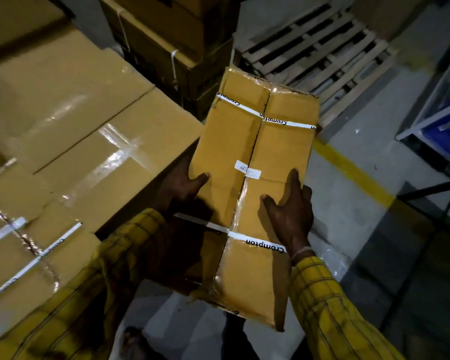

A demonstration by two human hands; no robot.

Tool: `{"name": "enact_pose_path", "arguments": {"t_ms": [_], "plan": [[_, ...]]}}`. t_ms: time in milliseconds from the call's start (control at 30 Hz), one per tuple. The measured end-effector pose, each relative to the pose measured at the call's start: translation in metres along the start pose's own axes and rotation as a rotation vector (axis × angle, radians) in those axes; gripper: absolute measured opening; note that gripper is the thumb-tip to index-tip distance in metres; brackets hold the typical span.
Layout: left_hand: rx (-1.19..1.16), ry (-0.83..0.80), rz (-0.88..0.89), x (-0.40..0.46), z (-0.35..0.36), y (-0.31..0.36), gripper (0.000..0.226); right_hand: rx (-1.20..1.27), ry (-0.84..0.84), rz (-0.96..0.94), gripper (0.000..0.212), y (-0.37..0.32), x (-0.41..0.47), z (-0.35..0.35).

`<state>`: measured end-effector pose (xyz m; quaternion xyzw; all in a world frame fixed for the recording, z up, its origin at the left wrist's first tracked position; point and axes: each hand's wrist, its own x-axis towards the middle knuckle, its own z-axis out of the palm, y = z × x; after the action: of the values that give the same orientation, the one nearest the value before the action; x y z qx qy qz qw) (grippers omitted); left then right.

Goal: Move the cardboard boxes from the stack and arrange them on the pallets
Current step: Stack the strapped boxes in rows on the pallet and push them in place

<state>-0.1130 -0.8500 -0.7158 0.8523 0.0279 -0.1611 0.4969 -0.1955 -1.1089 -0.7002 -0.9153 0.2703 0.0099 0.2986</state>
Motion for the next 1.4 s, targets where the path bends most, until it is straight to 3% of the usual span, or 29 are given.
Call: {"name": "enact_pose_path", "arguments": {"t_ms": [167, 333, 700, 867, 1100, 1267, 1400], "plan": [[0.036, 0.17, 0.0, -0.056, -0.105, 0.022, 0.061, 0.0, -0.01, -0.155, 0.098, -0.107, -0.044, -0.03], [0.08, 0.406, -0.021, -0.109, -0.209, 0.008, 0.053, 0.005, -0.07, -0.342, 0.097, -0.214, -0.082, -0.016], [-0.009, 0.756, -0.318, -0.22, -0.378, -0.142, 0.061, -0.094, -0.418, -0.761, 0.099, -0.4, -0.171, 0.146], [-0.038, 0.802, -0.427, -0.262, -0.401, -0.214, 0.066, -0.134, -0.6, -0.815, 0.103, -0.422, -0.211, 0.227], [-0.152, 0.831, -0.516, -0.285, -0.387, -0.285, 0.072, -0.212, -0.704, -0.902, 0.104, -0.424, -0.236, 0.301], [-0.238, 0.825, -0.46, -0.271, -0.389, -0.326, 0.064, -0.201, -0.777, -0.934, 0.106, -0.423, -0.221, 0.344], [-0.388, 0.697, -0.392, -0.262, -0.383, -0.357, 0.071, -0.226, -0.871, -0.929, 0.106, -0.416, -0.198, 0.374]]}}
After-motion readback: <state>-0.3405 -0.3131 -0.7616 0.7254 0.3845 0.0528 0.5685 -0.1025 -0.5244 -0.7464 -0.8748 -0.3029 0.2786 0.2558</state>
